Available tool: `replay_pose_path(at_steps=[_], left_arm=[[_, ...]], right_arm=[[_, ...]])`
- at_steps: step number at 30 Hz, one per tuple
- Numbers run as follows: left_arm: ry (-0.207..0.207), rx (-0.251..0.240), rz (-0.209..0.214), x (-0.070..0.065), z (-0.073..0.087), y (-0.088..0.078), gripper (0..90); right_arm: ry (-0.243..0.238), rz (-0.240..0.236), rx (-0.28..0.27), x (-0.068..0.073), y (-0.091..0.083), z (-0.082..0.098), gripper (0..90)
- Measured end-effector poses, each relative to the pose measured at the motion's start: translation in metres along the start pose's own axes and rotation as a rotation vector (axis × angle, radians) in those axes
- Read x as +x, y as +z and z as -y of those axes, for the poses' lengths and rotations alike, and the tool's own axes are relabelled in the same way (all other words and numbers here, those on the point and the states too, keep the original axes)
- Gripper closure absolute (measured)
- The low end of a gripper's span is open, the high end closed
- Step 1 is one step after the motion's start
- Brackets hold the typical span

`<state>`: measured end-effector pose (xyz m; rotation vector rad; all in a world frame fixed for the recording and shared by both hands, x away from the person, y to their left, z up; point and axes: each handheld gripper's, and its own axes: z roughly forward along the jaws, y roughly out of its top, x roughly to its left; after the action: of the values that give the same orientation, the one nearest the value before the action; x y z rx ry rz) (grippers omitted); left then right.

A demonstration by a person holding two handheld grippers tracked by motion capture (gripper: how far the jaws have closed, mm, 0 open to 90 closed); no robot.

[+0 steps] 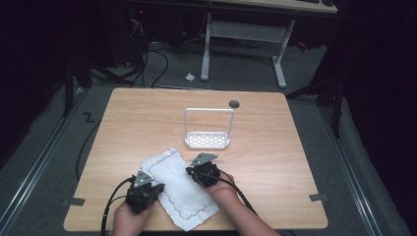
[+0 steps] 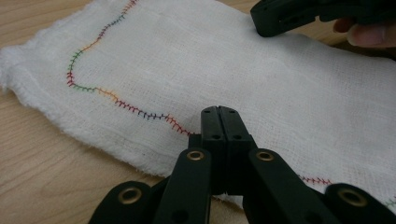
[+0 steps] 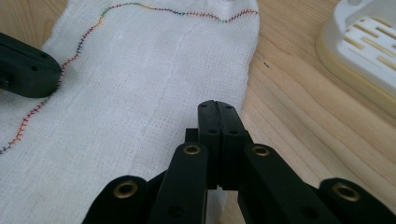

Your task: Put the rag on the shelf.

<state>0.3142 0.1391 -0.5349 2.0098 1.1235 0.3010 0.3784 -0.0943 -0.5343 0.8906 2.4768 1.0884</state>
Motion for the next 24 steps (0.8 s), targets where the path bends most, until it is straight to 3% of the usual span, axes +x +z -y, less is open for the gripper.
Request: replay_pose_path(at_steps=[6, 8, 9, 12, 13, 16, 19, 24], left_arm=[[0.032, 0.000, 0.041, -0.013, -0.005, 0.011, 89.7], [0.040, 0.003, 0.051, -0.016, -0.006, 0.013, 89.6], [0.061, 0.010, 0.074, -0.024, -0.009, 0.018, 89.6], [0.081, 0.015, 0.097, -0.034, -0.012, 0.024, 89.4], [0.110, 0.017, 0.114, -0.043, -0.015, 0.029, 89.4], [0.140, 0.003, 0.139, -0.054, -0.015, 0.035, 87.9], [0.141, 0.001, 0.156, -0.054, -0.016, 0.034, 80.7], [0.102, -0.072, 0.104, -0.043, -0.018, 0.026, 66.8]], right_arm=[[-0.032, 0.012, 0.001, 0.005, -0.025, 0.023, 90.0], [-0.028, 0.012, -0.007, 0.006, -0.031, 0.029, 90.0], [0.002, 0.011, -0.008, 0.006, -0.045, 0.043, 90.0], [0.022, 0.026, 0.002, 0.008, -0.067, 0.061, 90.0], [0.017, 0.033, 0.005, 0.009, -0.073, 0.067, 90.0], [0.032, 0.050, -0.004, 0.009, -0.088, 0.082, 90.0], [0.082, 0.025, -0.021, 0.003, -0.094, 0.087, 86.2], [0.104, 0.083, -0.097, -0.014, -0.104, 0.085, 79.1]])
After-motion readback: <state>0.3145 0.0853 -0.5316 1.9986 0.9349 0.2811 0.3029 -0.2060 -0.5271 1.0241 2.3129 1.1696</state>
